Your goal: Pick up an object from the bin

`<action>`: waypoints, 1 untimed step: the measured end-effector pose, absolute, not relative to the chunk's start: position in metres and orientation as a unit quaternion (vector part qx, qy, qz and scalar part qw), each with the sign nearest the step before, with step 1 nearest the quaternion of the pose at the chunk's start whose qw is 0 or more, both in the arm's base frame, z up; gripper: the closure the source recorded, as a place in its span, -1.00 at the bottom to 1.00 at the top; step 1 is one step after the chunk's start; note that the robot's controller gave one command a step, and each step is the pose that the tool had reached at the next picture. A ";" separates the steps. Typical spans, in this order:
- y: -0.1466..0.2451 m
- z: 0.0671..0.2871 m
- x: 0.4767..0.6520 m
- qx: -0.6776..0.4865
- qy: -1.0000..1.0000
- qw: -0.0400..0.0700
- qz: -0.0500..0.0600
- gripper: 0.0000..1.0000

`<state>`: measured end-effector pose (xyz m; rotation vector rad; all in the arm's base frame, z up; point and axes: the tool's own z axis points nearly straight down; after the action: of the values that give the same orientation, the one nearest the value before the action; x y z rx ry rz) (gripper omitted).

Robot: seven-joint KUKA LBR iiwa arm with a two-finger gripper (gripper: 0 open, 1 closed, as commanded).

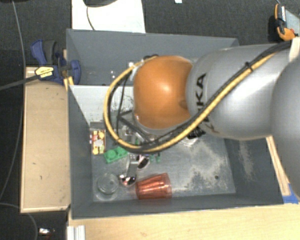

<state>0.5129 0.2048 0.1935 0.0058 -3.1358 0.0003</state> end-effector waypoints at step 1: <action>0.203 0.198 0.515 -0.002 -1.000 -0.001 -0.001 -1.00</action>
Offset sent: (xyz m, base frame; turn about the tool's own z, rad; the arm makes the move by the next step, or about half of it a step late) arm 0.0323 -0.0303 -0.1235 -0.3529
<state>0.5148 0.2033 0.1982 -0.0048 -3.1431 -0.0023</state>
